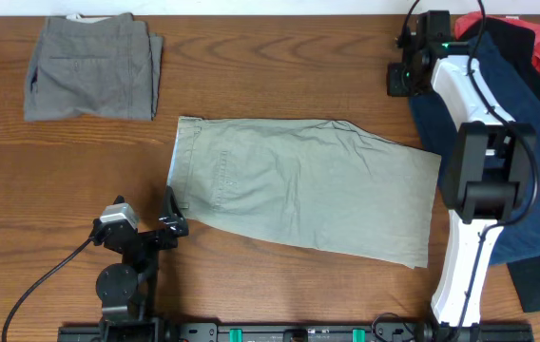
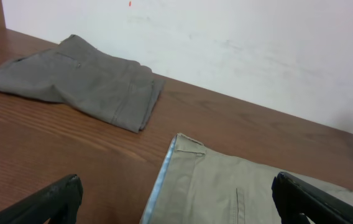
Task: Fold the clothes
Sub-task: 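Move the right gripper to the right end of the khaki shorts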
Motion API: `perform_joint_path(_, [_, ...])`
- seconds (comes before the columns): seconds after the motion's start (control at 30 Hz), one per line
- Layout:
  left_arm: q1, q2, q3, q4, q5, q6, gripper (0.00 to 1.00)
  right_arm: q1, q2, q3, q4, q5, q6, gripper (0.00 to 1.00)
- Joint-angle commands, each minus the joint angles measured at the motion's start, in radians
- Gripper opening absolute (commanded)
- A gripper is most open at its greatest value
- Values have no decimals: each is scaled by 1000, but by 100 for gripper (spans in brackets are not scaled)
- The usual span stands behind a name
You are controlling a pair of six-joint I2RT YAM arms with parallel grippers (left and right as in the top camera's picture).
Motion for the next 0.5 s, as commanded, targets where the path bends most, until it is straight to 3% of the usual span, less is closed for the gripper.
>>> perform_joint_path(0.0, [-2,-2,-15,-36,3,2,98,-18,10,-2,9,44,-4,1])
perform_joint_path(0.47, [-2,-2,-15,-36,3,2,98,-89,81,-2,-7,116,-4,1])
